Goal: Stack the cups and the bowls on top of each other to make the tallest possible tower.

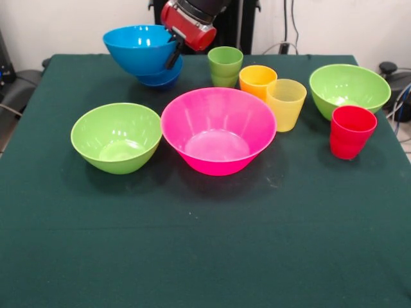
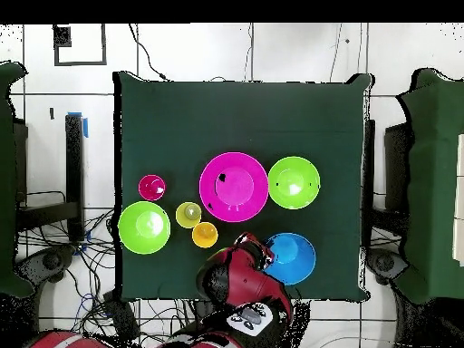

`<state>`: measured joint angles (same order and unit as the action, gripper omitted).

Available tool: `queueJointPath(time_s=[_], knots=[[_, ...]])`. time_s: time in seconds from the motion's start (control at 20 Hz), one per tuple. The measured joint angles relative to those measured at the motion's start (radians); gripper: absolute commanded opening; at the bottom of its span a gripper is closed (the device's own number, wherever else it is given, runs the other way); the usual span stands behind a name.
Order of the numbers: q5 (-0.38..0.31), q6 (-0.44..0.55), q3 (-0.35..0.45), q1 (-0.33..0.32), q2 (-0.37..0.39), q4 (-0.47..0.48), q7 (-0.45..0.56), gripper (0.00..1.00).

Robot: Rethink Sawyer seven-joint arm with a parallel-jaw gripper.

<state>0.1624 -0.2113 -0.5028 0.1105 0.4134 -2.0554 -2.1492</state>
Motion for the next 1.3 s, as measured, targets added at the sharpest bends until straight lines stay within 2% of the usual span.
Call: queueJointPath(time_s=[0.95, 1.2, 1.3], knots=[[-0.01, 0.004, 0.045, -0.018, 0.028, 0.0, 0.0, 0.0], [-0.011, 0.04, 0.054, -0.024, 0.052, 0.0, 0.0, 0.0], [-0.013, 0.086, 0.059, -0.033, 0.072, -0.001, 0.0, 0.0]])
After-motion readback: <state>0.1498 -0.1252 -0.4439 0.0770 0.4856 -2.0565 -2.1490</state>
